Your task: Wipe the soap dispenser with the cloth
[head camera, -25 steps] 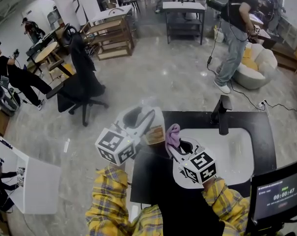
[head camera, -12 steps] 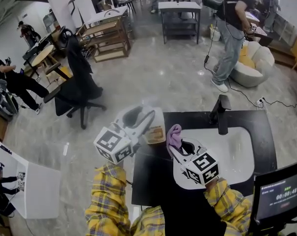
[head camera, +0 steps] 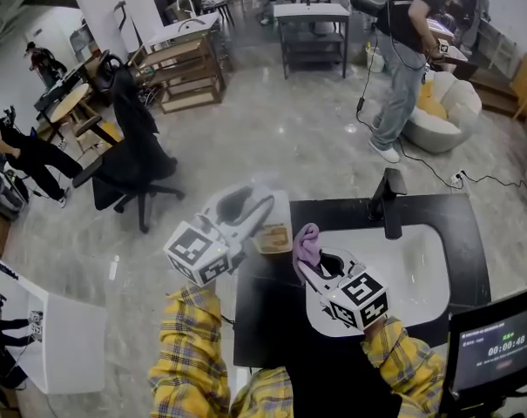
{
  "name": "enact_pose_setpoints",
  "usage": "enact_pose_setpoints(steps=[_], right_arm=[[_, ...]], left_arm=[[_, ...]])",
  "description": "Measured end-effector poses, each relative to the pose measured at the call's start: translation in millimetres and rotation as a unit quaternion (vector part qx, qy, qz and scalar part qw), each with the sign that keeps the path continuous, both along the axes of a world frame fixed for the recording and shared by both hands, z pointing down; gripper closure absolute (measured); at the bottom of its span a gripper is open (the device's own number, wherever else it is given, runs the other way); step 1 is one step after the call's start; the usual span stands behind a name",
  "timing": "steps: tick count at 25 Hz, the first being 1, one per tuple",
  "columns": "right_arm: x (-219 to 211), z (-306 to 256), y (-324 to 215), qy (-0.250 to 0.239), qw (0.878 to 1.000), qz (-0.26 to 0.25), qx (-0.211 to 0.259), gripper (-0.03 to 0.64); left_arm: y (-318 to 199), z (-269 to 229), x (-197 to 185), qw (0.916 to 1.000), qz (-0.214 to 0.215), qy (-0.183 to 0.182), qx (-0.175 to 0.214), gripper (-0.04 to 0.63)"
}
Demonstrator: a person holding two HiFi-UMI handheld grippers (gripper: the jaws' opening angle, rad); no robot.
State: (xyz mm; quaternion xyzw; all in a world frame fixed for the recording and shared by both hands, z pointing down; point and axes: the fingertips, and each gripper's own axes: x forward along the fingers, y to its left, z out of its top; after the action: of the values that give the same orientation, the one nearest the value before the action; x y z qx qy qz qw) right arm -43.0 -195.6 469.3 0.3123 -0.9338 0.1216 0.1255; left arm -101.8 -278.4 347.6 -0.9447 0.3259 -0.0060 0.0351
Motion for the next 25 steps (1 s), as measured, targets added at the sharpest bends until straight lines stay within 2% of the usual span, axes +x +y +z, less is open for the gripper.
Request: enact_pose_setpoints(steps=[6,21,23,25], right_arm=[[-0.8,0.1,1.9,0.000,1.000,0.000,-0.003,0.537],[-7.2,-6.0,7.6,-0.003,1.000,0.005,-0.008,0.537],[-7.9,-6.0,8.6,-0.003,1.000,0.003,-0.008,0.537],[-6.9,-5.8,10.2,-0.004,1.000,0.003,-0.007,0.537]], left_arm=[[-2.4,-1.1,1.0,0.9997,0.024,0.002,0.002,0.449],[-0.8,-6.1,-1.2,0.9999,0.016,0.000,0.005,0.448],[-0.8,-7.1,-3.7,0.9998,0.013,0.014,0.001,0.448],[0.0,-10.0,-9.2,0.9990,0.003,0.045,-0.003,0.435]])
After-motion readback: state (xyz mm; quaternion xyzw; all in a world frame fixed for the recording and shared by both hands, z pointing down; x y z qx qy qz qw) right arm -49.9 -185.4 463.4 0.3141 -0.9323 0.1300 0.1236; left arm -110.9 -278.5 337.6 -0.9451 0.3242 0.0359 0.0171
